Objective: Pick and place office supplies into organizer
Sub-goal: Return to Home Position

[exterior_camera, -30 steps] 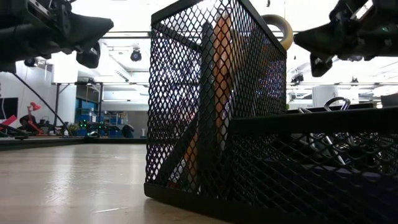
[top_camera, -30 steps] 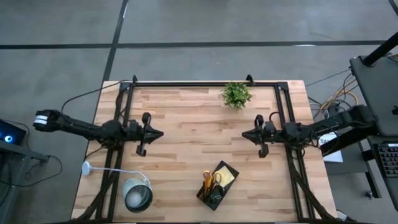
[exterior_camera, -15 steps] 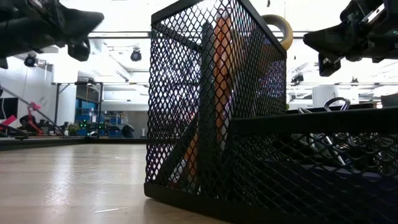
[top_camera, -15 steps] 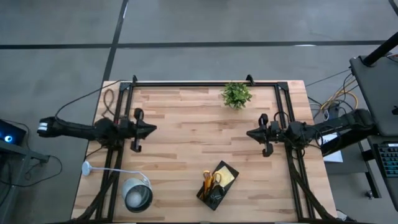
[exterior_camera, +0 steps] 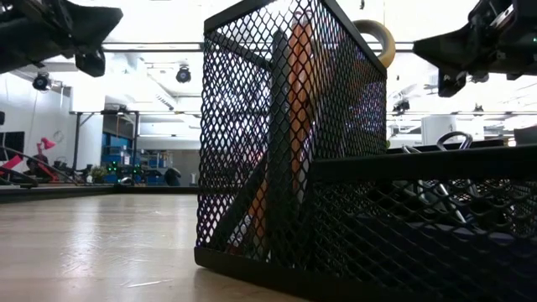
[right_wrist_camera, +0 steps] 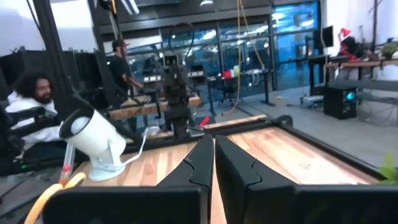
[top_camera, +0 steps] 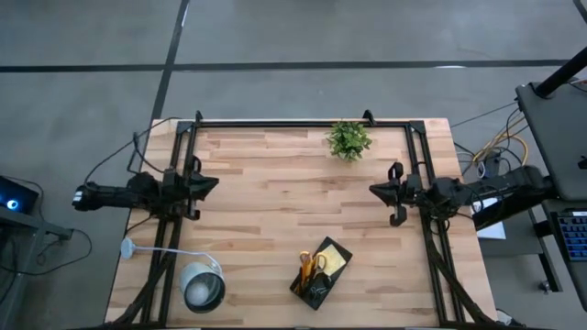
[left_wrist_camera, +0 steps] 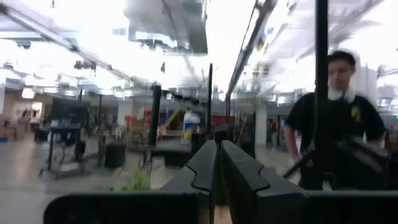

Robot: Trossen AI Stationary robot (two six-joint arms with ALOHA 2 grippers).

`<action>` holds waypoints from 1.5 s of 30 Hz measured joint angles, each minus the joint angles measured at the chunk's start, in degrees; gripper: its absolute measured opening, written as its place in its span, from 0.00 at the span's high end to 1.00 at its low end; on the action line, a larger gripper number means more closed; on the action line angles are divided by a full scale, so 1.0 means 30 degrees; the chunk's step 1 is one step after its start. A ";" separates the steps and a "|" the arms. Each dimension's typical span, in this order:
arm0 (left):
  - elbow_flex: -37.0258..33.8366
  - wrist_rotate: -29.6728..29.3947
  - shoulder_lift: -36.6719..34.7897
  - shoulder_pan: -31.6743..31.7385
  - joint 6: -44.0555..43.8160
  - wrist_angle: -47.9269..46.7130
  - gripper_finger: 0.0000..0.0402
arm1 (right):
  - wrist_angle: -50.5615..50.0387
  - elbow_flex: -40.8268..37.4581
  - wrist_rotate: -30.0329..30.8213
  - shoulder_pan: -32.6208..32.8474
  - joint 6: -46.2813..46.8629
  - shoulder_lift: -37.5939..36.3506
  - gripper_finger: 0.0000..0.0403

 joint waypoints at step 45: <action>-0.0010 -0.0829 0.0395 -0.0007 0.1866 -0.1511 0.98 | -0.8542 0.0022 0.2304 0.0015 0.3288 -0.6360 0.98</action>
